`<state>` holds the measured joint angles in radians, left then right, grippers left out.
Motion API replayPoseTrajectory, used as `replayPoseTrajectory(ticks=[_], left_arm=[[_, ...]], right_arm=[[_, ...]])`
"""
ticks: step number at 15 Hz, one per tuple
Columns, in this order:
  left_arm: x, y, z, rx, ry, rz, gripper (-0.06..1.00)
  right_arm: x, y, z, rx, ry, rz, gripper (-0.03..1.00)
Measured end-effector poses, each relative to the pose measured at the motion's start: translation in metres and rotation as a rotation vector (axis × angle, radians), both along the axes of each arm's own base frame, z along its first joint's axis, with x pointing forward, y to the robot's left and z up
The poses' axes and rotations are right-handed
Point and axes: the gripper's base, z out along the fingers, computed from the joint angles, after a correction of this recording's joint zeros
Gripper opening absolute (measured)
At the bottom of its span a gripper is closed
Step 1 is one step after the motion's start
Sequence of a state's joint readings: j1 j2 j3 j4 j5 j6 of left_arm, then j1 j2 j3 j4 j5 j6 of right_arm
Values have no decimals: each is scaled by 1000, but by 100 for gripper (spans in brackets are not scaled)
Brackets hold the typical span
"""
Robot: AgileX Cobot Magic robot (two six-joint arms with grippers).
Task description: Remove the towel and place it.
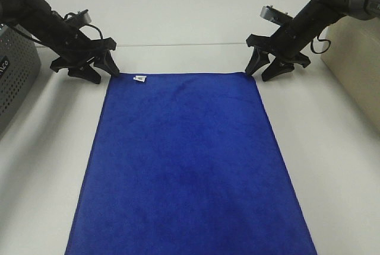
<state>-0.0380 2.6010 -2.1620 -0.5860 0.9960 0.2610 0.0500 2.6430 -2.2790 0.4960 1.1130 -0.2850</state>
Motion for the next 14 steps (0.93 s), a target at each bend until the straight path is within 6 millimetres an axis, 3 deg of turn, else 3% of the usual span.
replayPoseTrajectory(ticks=[14], left_arm=[[-3, -2, 0, -17, 7, -55, 55]], right_arm=[[0, 9, -3, 15, -27, 53, 54]])
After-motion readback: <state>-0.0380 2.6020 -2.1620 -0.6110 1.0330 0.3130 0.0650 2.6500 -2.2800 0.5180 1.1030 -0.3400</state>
